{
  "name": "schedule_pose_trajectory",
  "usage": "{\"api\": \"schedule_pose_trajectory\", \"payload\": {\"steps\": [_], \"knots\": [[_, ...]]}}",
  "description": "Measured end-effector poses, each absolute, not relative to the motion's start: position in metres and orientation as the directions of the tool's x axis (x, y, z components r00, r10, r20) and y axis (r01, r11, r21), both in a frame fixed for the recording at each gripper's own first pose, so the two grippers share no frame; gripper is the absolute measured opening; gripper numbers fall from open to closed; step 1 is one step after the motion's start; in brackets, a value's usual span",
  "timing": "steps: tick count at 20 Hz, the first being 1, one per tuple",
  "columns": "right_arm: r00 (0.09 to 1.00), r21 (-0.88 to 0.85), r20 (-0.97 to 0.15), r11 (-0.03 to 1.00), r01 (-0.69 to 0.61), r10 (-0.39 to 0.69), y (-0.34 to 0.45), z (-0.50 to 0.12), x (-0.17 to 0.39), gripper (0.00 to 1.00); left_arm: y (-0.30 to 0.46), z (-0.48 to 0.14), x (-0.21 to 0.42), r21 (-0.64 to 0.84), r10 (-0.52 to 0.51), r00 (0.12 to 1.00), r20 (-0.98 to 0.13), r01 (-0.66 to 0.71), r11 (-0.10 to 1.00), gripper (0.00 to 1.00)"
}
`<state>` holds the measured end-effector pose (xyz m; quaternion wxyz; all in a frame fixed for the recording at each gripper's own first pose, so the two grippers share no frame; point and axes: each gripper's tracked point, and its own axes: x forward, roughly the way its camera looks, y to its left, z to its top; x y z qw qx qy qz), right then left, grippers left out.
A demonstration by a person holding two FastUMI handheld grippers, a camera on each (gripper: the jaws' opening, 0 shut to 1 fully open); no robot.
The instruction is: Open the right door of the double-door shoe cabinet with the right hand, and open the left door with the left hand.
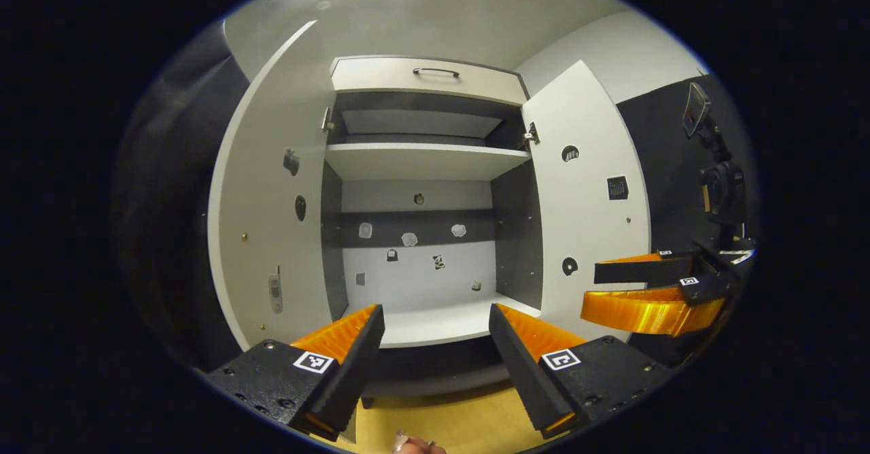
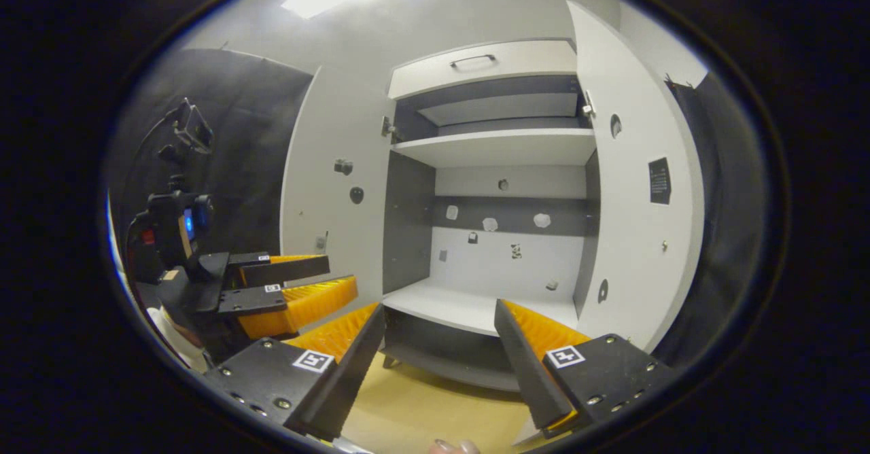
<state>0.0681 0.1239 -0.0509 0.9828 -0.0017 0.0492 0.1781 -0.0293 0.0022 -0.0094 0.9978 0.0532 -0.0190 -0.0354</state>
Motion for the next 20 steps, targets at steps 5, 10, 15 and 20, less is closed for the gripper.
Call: {"api": "schedule_pose_trajectory", "payload": {"steps": [5,10,15,20], "knots": [[0.956,0.000,-0.106,0.961,-0.275,0.274,0.114,-0.056,0.081,0.98,-0.014,-0.005,-0.002,0.103,-0.132,0.989,0.063,0.126,0.987,0.97],[0.969,-0.031,-0.072,0.971,-0.239,0.236,0.120,-0.056,0.096,0.98,-0.018,-0.014,0.019,0.079,-0.181,0.983,0.040,0.177,0.981,0.97],[0.976,-0.020,-0.062,0.978,-0.209,0.208,0.125,-0.057,0.110,0.96,-0.008,-0.017,0.032,0.078,-0.200,0.979,0.039,0.197,0.977,0.97],[0.981,0.006,-0.070,0.983,-0.183,0.183,0.130,-0.059,0.122,0.96,-0.002,-0.021,0.043,0.075,-0.224,0.974,0.030,0.222,0.972,0.97]]}}
